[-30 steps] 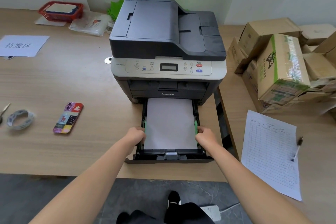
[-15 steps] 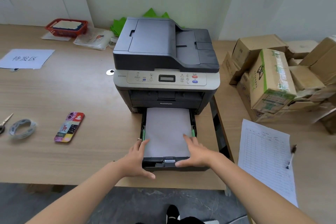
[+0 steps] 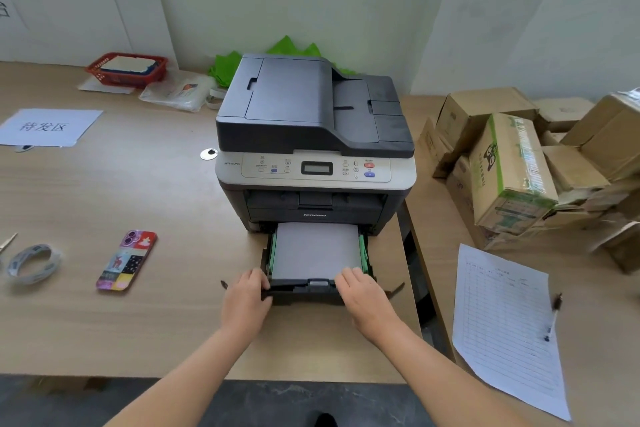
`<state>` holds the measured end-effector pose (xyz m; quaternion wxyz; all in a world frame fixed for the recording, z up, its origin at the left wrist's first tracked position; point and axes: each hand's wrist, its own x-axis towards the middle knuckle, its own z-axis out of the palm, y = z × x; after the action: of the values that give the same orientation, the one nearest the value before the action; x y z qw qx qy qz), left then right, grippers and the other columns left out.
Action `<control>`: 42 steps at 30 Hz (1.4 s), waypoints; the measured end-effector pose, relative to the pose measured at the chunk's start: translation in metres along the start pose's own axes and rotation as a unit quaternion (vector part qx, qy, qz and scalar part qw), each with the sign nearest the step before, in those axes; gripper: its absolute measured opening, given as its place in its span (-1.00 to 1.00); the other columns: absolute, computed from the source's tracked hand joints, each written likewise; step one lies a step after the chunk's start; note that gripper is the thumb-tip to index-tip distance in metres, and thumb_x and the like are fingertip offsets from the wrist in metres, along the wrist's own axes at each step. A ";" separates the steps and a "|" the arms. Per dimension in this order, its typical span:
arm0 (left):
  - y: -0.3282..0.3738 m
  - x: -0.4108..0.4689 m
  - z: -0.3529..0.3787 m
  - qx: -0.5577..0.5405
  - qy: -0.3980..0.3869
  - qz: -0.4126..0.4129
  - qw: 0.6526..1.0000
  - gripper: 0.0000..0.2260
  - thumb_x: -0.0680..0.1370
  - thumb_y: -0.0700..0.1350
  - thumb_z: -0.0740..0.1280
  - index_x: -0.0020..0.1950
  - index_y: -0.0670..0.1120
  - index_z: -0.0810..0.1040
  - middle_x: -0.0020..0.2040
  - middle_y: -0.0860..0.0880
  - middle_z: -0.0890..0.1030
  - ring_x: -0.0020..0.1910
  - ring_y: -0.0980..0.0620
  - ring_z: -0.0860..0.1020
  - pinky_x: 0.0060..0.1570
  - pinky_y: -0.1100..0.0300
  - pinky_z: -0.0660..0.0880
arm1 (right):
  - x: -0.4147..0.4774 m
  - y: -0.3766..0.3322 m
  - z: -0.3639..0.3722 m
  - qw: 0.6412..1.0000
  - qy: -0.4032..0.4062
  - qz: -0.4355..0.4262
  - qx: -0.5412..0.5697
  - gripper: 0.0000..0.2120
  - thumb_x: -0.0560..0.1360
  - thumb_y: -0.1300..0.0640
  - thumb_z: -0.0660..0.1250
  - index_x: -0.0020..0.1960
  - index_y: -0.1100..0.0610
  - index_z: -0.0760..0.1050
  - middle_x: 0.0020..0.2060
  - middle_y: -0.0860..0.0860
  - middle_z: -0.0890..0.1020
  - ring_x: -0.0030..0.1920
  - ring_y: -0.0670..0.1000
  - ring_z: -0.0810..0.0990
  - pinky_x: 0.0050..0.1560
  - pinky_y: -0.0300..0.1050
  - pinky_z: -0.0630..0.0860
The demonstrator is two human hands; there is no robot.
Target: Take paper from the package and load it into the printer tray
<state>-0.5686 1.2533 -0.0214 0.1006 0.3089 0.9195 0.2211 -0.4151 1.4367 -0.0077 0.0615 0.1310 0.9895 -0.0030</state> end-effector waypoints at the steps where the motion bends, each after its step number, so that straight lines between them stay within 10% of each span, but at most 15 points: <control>1: 0.002 0.004 0.000 0.006 0.024 0.010 1.000 -0.81 0.39 -0.23 0.46 -0.12 -0.04 0.48 -0.12 0.01 0.54 -0.10 -0.06 0.53 -0.17 0.16 0.36 | 0.004 -0.002 -0.001 1.000 0.001 0.013 0.012 -0.38 -0.11 0.38 0.54 -0.12 0.10 0.42 -0.30 -0.01 0.52 -0.34 -0.02 0.50 -0.42 -0.24 0.36; 7: 0.019 -0.006 0.004 0.081 -0.090 0.134 0.984 -0.73 0.51 0.09 0.14 -0.09 -0.03 0.56 -0.15 0.06 0.63 -0.11 0.02 0.54 -0.15 0.22 0.38 | 0.001 -0.004 -0.004 0.995 -0.054 -0.005 0.089 -0.80 0.53 0.14 0.13 0.10 0.17 0.41 -0.09 0.10 0.65 -0.14 0.18 0.62 -0.23 -0.06 0.35; 21: 0.042 0.076 0.017 0.148 -0.202 -0.005 0.968 -0.66 0.58 -0.09 0.17 0.28 -0.24 0.44 0.26 -0.20 0.53 0.30 -0.20 0.40 0.30 0.04 0.34 | 0.063 0.026 -0.011 0.986 -0.100 0.096 0.094 -0.46 0.46 0.47 0.16 0.41 0.18 0.29 0.20 0.18 0.57 0.19 0.20 0.52 0.13 -0.01 0.45; 42: 0.050 0.142 0.012 0.042 -0.238 -0.119 0.963 -0.64 0.58 -0.04 0.23 0.32 -0.16 0.40 0.34 -0.28 0.32 0.35 -0.29 0.36 0.38 -0.01 0.34 | 0.133 0.038 -0.024 0.973 -0.163 0.147 0.066 -0.63 0.52 0.28 0.12 0.32 0.19 0.38 0.27 0.13 0.54 0.29 0.15 0.47 0.25 -0.08 0.33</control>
<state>-0.6509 1.3802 -0.0156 0.3292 0.2451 0.9076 0.0887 -0.5357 1.5089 0.0001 0.2135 0.2764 0.9336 -0.0805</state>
